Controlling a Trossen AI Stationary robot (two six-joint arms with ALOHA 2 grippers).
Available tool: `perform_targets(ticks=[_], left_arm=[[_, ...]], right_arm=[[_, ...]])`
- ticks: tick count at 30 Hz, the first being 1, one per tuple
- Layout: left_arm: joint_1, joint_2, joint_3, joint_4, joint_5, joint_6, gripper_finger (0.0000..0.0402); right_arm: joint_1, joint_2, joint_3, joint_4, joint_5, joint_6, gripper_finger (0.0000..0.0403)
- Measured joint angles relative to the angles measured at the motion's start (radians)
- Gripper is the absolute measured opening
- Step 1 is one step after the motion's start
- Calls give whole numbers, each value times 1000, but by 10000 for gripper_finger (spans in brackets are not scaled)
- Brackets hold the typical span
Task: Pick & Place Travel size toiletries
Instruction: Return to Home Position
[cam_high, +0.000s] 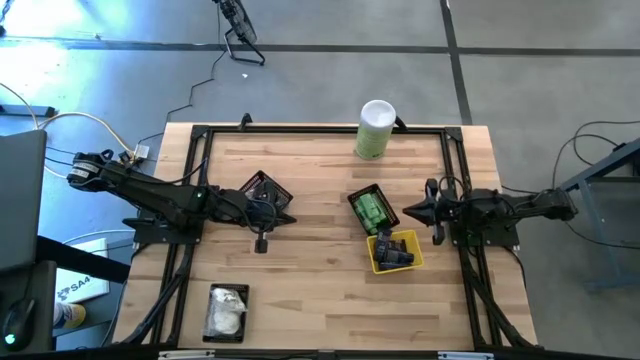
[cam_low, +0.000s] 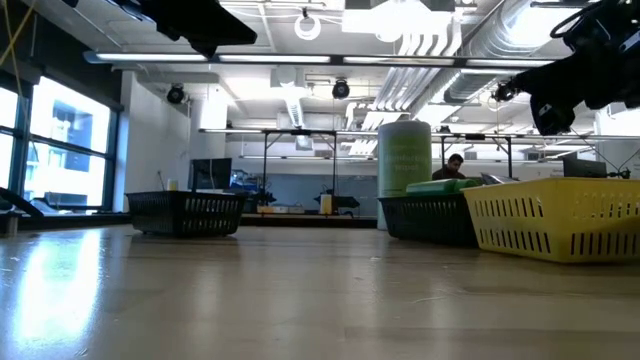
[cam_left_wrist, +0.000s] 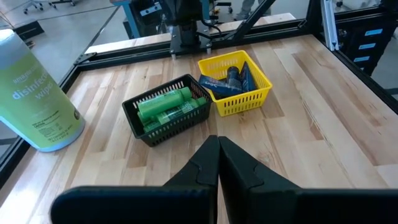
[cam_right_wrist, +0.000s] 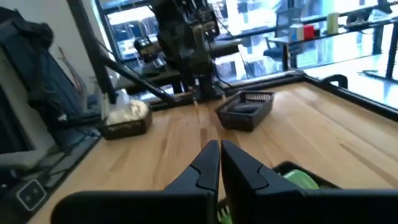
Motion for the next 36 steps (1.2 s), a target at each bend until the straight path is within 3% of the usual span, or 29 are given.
perform_targets(ticks=[6,13,23,36], left_arm=[[0,0,0,0,0,-1,3],[0,0,0,0,1,-3,3],[0,0,0,3,3,-11,3],[0,-29,0,-6,4,13,3]], right_arm=[[0,0,-5,17,-71,-24,8],[0,0,-6,3,-239,5,8],[0,21,-5,-12,-144,-28,8],[0,24,-7,7,-165,-29,8]])
